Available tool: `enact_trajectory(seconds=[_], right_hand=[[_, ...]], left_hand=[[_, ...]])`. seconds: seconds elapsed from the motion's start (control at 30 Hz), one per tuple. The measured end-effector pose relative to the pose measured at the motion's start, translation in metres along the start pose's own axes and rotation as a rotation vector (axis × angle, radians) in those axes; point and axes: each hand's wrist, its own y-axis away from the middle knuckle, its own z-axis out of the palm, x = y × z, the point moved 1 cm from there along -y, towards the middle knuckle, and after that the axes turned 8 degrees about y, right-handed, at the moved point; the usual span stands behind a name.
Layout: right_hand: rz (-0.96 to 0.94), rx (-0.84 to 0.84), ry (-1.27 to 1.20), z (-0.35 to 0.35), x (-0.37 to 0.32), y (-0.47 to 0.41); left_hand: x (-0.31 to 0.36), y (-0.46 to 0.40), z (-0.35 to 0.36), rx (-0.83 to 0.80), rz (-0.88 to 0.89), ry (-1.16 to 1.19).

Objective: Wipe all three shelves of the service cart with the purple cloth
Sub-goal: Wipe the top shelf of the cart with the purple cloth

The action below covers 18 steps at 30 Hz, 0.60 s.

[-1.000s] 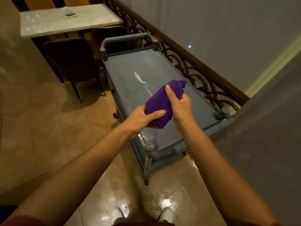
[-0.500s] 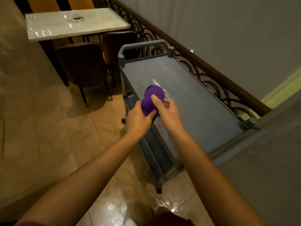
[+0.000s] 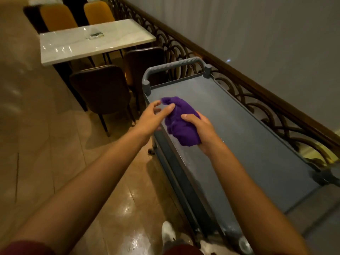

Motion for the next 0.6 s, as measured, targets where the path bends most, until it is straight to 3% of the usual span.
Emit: enact_trajectory(seconds=[0.1, 0.3, 0.4, 0.47, 0.53, 0.6], right_hand=[[0.068, -0.031, -0.044, 0.003, -0.01, -0.031], [0.119, -0.013, -0.211, -0.02, -0.006, -0.077], [0.141, -0.024, -0.104, -0.028, -0.006, -0.091], [0.094, 0.107, -0.027, -0.028, -0.007, -0.105], [0.039, 0.285, 0.077, -0.027, -0.011, -0.124], [0.036, 0.36, 0.164, -0.021, -0.015, -0.141]], left_hand=[[0.007, -0.038, 0.004, -0.119, -0.132, 0.271], [0.008, -0.108, 0.025, -0.119, -0.049, 0.156], [0.002, -0.142, 0.027, -0.161, -0.101, 0.168], [-0.002, -0.164, 0.028, -0.127, -0.124, 0.142], [-0.003, -0.193, 0.022, -0.037, -0.014, -0.009], [0.002, -0.219, 0.014, -0.15, 0.129, -0.168]])
